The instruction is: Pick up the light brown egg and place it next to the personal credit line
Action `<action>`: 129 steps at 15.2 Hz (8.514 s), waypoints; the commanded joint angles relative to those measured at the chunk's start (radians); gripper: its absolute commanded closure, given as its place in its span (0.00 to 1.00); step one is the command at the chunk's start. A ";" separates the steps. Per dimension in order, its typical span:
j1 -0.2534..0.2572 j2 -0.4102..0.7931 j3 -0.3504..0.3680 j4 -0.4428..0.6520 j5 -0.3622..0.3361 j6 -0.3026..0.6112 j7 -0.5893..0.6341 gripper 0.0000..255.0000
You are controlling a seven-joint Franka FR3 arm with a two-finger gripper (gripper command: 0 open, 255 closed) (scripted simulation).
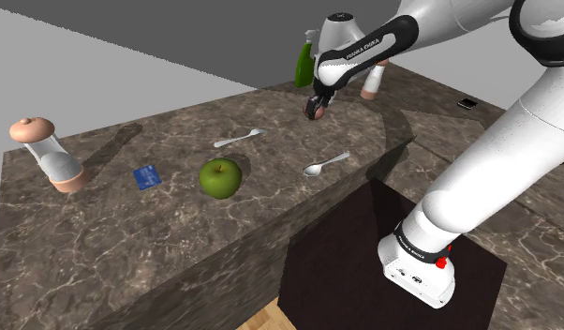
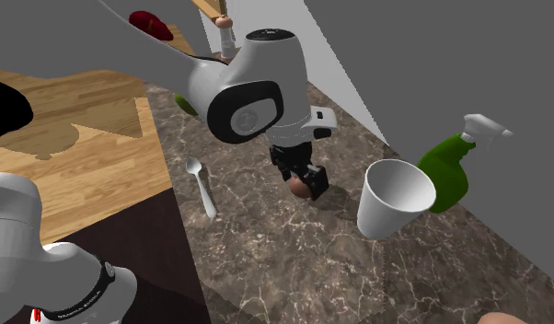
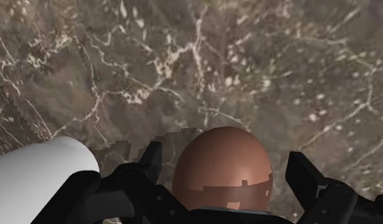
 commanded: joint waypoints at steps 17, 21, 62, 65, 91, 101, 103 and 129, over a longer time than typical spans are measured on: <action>0.001 -0.014 0.001 0.010 0.003 -0.024 -0.005 1.00; 0.003 -0.044 0.002 0.037 0.010 -0.080 -0.014 1.00; 0.205 -0.030 0.323 0.288 0.034 -0.401 0.448 1.00; 0.235 0.021 0.365 0.337 0.023 -0.415 0.523 1.00; 0.713 0.845 0.497 1.424 -0.223 -0.823 0.991 1.00; 0.717 0.887 0.491 1.371 -0.234 -0.735 1.025 1.00; 0.712 0.888 0.491 1.342 -0.236 -0.706 1.033 1.00; 0.759 0.915 0.490 1.518 -0.234 -0.847 1.006 0.00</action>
